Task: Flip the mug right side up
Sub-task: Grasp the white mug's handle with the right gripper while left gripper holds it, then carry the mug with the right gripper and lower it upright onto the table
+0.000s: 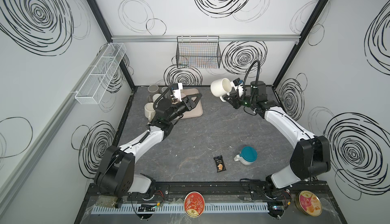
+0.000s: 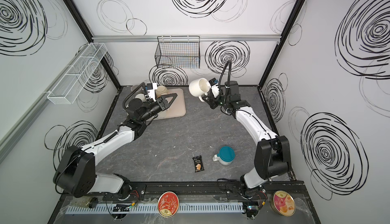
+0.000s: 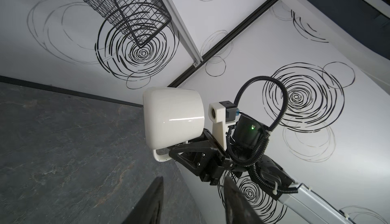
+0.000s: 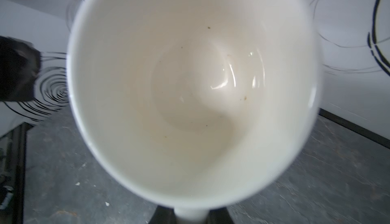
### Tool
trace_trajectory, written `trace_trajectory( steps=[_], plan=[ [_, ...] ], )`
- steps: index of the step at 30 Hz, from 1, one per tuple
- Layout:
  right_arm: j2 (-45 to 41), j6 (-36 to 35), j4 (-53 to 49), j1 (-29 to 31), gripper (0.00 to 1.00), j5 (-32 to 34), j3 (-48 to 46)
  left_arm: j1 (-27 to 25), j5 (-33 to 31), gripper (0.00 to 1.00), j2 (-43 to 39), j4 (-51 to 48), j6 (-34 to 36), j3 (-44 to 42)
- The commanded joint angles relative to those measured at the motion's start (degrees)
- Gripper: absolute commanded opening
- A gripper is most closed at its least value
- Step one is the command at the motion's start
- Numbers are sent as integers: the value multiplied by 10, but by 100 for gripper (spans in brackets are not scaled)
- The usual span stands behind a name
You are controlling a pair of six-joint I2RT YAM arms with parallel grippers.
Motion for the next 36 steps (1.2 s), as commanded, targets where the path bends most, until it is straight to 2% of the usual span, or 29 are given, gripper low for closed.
trace_trajectory(
  steps=[1, 5, 8, 12, 20, 36],
  plan=[
    [16, -168, -73, -32, 0, 35, 39, 7, 5, 49, -12, -49, 41, -8],
    [61, -192, -116, -87, 0, 14, 65, 13, 9, 49, -17, -77, 55, -10],
    [121, -231, -167, -96, 0, 59, 114, 17, 8, 49, -18, -92, 66, -14],
    [213, -232, -238, -99, 0, 130, 213, 20, 6, 49, -17, -86, 66, -26],
    [383, -270, -354, -99, 0, 164, 420, 22, 8, 49, 19, -87, 67, -14],
    [496, -289, -325, -92, 0, 182, 526, 13, 6, 46, 120, -53, 48, 46]
  ],
)
